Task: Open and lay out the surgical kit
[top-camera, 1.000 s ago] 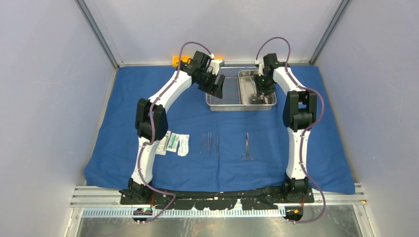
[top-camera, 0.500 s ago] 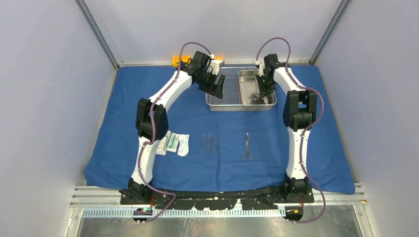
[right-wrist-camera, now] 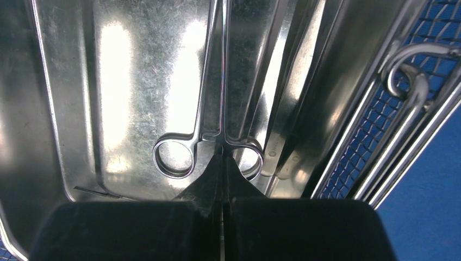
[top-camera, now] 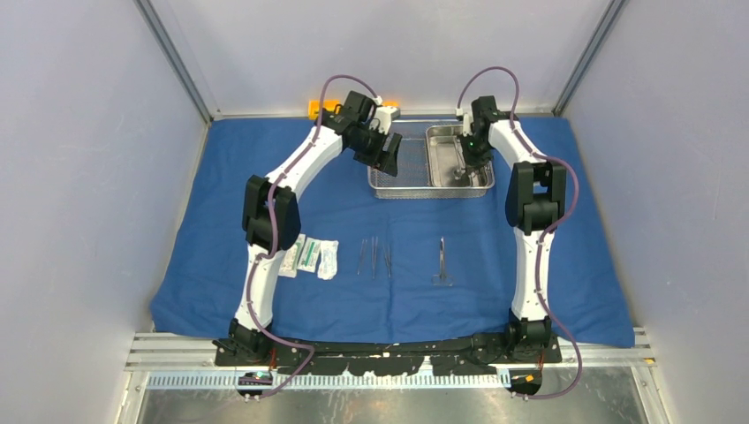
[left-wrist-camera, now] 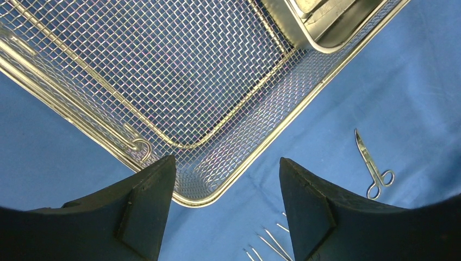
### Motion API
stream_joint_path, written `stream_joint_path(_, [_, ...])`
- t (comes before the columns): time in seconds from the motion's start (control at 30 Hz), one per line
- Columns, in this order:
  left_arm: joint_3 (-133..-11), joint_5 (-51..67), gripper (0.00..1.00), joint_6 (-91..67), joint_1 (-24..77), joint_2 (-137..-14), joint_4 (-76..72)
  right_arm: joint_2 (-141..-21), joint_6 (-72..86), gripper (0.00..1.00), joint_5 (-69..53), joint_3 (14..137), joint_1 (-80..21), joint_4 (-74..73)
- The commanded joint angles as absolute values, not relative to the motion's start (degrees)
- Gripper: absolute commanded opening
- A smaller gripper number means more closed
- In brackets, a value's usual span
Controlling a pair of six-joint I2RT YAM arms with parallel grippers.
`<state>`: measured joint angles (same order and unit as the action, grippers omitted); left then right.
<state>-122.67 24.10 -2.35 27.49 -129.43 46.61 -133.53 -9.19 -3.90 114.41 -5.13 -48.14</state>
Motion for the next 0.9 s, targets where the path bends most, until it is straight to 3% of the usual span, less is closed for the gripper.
stream_joint_path(0.0, [-125.0,25.5,0.71,-2.0,26.9,-129.8,47.0,-134.9,-8.9,0.0,-5.4,115.5,-4.6,-47.3])
stream_joint_path(0.43, [-129.3,28.2,0.68,-5.0,26.9,-132.5,46.0,-128.1,-1.7,0.0,-13.4,107.2,-1.6,-34.8])
stream_joint_path(0.87, [-130.5,28.4,0.68,-5.5,26.9,-133.2,45.8,-122.4,0.0,0.0,-15.0,103.8,-1.4,-32.2])
